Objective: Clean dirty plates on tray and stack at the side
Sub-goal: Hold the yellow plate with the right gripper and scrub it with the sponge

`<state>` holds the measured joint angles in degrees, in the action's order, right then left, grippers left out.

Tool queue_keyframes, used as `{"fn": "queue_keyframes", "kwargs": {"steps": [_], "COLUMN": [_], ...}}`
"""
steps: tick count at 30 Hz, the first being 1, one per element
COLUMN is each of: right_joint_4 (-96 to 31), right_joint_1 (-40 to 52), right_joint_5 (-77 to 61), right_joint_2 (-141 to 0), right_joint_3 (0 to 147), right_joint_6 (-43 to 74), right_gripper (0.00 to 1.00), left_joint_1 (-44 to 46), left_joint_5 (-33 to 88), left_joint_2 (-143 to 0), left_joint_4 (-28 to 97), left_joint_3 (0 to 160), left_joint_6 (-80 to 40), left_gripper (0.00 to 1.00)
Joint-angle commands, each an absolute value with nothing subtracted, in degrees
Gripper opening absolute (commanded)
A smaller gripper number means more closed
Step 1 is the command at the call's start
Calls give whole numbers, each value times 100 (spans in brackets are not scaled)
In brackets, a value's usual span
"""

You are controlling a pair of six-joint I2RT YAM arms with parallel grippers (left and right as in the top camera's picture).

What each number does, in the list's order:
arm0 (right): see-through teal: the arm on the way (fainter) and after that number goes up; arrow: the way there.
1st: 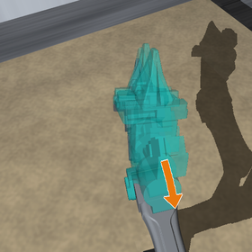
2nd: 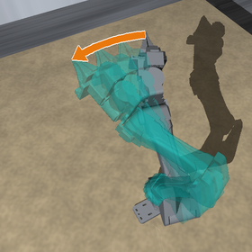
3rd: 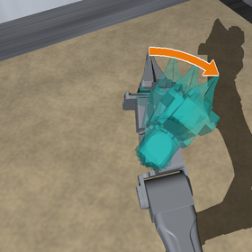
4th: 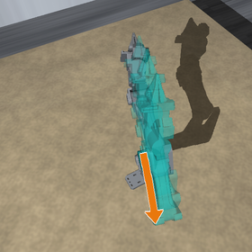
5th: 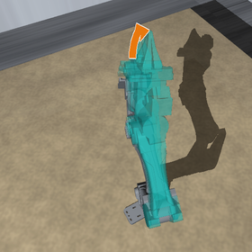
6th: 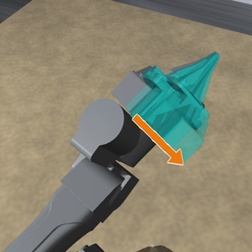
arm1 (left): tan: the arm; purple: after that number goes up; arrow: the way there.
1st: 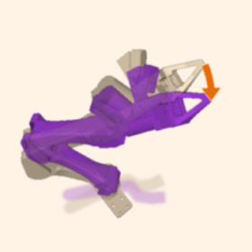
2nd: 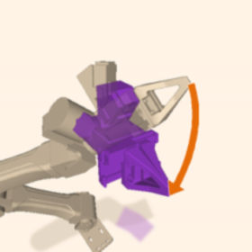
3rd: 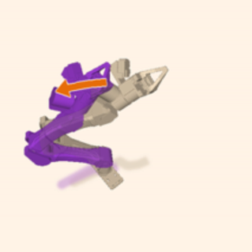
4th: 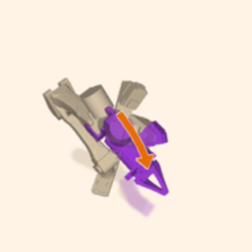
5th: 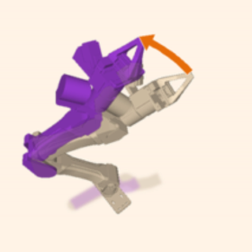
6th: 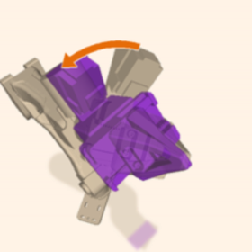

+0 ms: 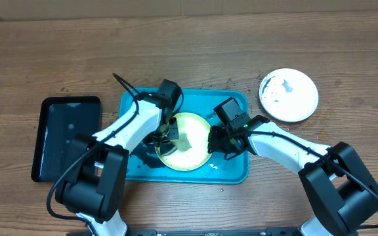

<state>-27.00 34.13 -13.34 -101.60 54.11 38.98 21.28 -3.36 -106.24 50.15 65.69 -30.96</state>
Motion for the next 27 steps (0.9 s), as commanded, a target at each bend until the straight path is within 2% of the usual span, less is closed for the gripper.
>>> {"fn": "queue_keyframes", "kwargs": {"steps": [1, 4, 8, 11, 20, 27], "right_joint_4": [-2746, -2746, -2744, -2744, -2735, -2751], "right_joint_1": [3417, 3417, 3417, 3417, 3417, 3417], "right_joint_5": [-1201, -1201, -1201, -1203, -1203, -1203], "right_joint_2": [-10285, -10285, -10285, -10285, -10285, -10285], "right_joint_3": [5369, 5369, 5369, 5369, 5369, 5369], "right_joint_6": [3857, 3857, 3857, 3859, 3857, 3857], "right_gripper": [4, 4, 4, 4, 4, 4], "left_joint_1": [1951, 1957, 1973, 2036, 2215, 2204], "left_joint_5": [-884, -331, 1339, 1765, 1653, -23], "left_joint_2": [-10831, -10831, -10831, -10833, -10847, -10847], "left_joint_4": [5260, 5406, 5225, 4965, 4167, 4254], "left_joint_3": [6886, 7282, 7456, 7323, 6595, 6283], "left_joint_6": [-2910, -2683, -2440, -2473, -2902, -3177], "left_gripper": [4, 4, 4, 4, 4, 4]}}
